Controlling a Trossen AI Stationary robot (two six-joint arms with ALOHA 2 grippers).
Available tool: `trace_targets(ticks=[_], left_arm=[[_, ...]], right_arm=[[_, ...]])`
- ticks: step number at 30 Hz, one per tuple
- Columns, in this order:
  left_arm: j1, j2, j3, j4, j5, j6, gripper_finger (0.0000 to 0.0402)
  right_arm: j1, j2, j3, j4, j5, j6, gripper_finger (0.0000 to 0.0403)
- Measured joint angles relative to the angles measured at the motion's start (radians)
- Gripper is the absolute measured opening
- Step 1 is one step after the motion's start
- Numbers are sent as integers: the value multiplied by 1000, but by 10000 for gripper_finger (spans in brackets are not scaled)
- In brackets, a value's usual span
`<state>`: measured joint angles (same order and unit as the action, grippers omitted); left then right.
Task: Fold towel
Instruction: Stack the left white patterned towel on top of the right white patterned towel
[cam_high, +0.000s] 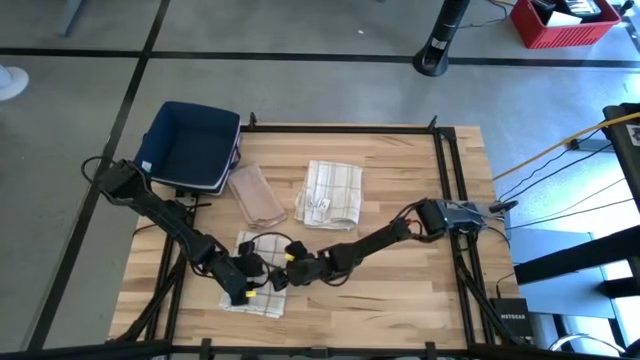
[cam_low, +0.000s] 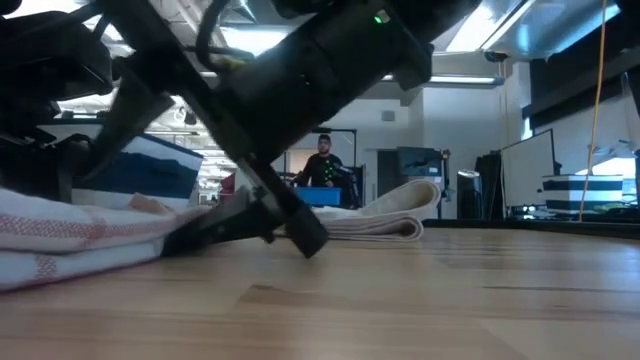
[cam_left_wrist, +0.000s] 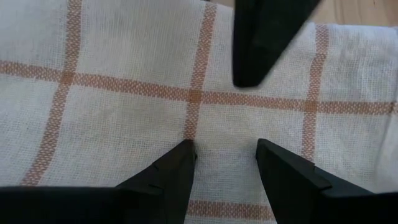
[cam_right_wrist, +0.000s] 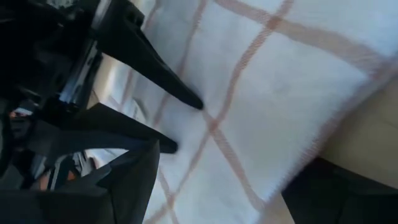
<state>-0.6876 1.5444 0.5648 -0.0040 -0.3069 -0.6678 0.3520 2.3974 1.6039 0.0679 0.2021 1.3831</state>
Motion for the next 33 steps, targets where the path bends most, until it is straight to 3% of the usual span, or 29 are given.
trace_targets(ticks=[9,19,27,33], left_arm=[[0,0,0,1,-3,20,170],[0,3,0,23,-24,30,170],[0,4,-1,56,-22,54,170],[0,0,73,-64,56,41,170]], right_arm=[[3,31,20,85,114,-12,284],[4,34,19,95,167,-39,124],[3,35,17,74,189,-168,25],[10,-21,14,-94,198,-258,22]])
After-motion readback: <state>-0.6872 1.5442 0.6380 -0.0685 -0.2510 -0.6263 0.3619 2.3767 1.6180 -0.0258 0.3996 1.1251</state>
